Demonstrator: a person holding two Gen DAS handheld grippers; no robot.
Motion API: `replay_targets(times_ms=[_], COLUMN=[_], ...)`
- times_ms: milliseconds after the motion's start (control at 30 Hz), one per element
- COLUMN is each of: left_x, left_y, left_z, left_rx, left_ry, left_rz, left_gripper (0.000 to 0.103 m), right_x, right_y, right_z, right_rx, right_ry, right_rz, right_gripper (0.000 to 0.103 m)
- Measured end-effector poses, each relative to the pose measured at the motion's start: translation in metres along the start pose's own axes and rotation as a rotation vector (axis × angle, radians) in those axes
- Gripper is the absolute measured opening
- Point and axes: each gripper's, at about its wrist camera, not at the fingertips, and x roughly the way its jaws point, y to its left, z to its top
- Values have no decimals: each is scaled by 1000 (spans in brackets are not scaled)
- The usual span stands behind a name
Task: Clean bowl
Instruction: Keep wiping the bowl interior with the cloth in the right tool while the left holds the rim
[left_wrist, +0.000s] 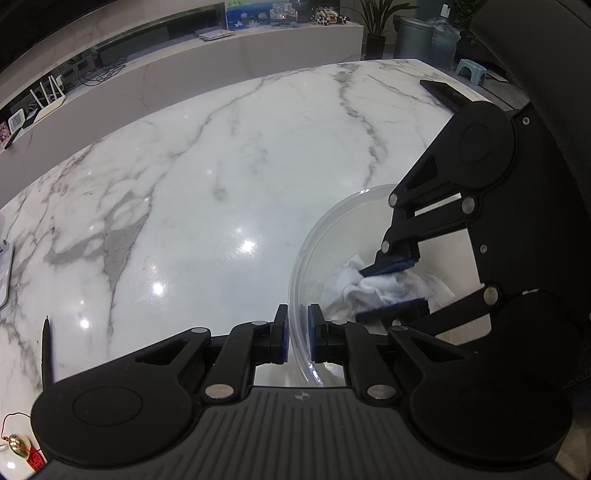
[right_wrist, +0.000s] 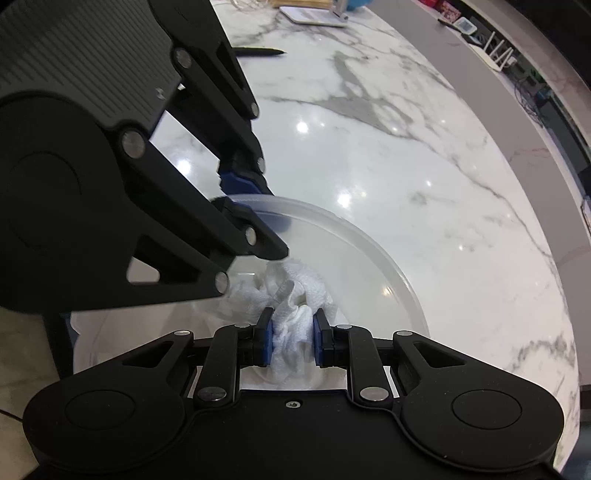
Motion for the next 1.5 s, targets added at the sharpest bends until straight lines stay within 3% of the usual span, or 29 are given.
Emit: replay_targets(times_ms=[500,1067,1500], left_x=[0,0,-1], left_y=[-2,-3,-3], left_z=[0,-1,-1], left_rx=[4,5,3], left_ry=[0,-1,-5], left_rz=[1,4,6], left_gripper=[9,9,9], right_x=[-5,2,7], right_y=[6,15,-1], right_z=[-13,9,3], right_rx=[-25,-42,-21], right_ry=[64,-8,-7], right_rz=[13,76,3], right_gripper=[18,18,18])
